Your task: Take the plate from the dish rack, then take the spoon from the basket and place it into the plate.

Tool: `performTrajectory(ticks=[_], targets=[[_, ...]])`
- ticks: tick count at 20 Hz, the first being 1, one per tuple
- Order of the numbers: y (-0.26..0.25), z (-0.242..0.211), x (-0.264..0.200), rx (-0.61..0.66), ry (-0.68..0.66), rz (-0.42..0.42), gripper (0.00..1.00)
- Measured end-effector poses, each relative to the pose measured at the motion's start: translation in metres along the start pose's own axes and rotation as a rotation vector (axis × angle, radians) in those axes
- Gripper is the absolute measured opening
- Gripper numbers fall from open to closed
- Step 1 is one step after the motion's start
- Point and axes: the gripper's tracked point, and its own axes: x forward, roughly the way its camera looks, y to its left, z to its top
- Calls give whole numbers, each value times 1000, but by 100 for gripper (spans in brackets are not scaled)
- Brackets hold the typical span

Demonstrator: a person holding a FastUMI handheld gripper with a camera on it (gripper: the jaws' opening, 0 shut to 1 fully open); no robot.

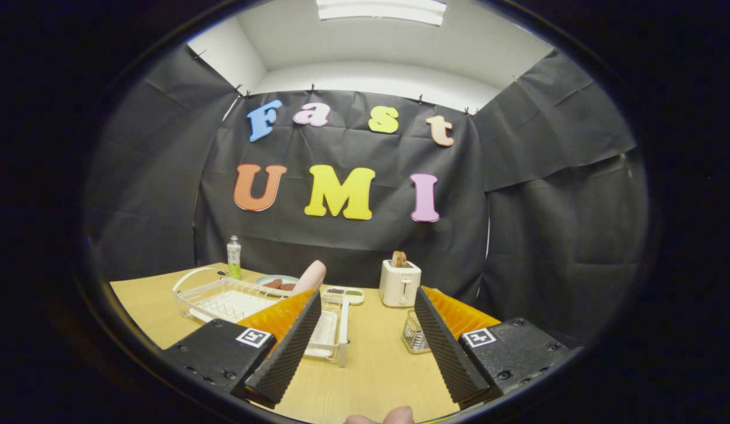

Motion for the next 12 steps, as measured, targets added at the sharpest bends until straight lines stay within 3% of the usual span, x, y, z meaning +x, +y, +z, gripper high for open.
performTrajectory(ticks=[7,12], targets=[[39,36,55,31,74,115,100],[60,52,103,29,168,147,100]])
